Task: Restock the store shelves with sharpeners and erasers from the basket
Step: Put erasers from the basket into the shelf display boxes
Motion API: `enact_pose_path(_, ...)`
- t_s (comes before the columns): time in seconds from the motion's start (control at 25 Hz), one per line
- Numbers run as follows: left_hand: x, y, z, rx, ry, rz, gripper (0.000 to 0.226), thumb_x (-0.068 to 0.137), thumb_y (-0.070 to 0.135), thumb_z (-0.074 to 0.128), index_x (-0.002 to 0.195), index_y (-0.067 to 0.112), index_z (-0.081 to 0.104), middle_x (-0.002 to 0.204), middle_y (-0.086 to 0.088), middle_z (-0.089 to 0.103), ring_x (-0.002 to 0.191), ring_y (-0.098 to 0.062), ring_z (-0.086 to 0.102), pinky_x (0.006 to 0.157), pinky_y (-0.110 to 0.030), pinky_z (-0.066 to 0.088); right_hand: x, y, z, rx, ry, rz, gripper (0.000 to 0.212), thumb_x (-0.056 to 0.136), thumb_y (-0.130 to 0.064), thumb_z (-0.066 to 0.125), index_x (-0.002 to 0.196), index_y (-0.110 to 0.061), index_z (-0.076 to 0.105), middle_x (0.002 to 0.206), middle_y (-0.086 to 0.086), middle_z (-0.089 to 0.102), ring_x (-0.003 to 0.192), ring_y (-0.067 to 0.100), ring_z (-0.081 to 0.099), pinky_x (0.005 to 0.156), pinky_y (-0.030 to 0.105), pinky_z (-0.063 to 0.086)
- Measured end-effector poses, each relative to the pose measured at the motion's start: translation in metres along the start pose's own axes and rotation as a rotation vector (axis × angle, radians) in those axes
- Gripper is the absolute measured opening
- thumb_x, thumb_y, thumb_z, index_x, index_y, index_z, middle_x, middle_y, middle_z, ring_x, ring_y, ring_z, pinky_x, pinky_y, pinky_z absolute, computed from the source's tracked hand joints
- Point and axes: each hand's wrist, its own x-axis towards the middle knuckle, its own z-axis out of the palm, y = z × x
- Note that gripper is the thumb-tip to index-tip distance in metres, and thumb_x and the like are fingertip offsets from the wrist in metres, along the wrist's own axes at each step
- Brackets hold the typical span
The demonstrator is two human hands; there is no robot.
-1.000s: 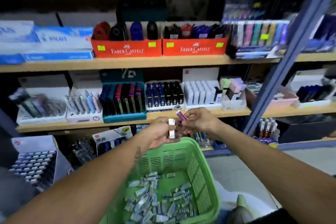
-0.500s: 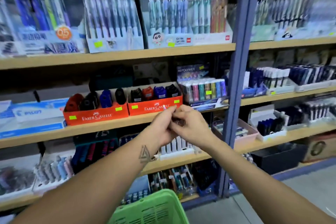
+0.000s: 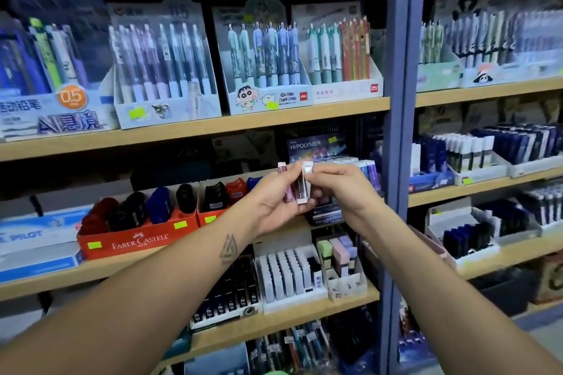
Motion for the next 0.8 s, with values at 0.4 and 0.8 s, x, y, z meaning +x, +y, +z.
enact_pose_path(0.4, 0.025, -0.001, -0.019, 0.314, 0.122, 0.033, 0.028, 0.108, 0.028, 0.041, 0.107, 0.006, 0.059, 0.065, -0.005, 0.051, 0.040, -0.009, 0.035, 0.034, -0.014, 0.018, 0.018, 0.007, -0.013, 0.038, 0.094, -0.010, 0.030, 0.090, 0.000, 0.069, 0.119, -0.006, 0.066, 0.084, 0.012, 0.069, 0.078, 0.019, 0.067, 0.076, 0.035, 0.060)
enact_pose_path(0.8, 0.029, 0.012, -0.025, 0.184, 0.211, 0.029, 0.029, 0.099, 0.006, 0.049, 0.123, -0.009, 0.057, 0.066, -0.012, 0.057, 0.048, -0.014, 0.042, 0.037, -0.019, 0.027, 0.040, 0.010, -0.021, -0.460, 0.316, -0.273, 0.019, 0.083, -0.007, 0.078, 0.092, -0.023, 0.073, 0.089, -0.001, 0.073, 0.084, 0.012, 0.069, 0.077, 0.030, 0.059)
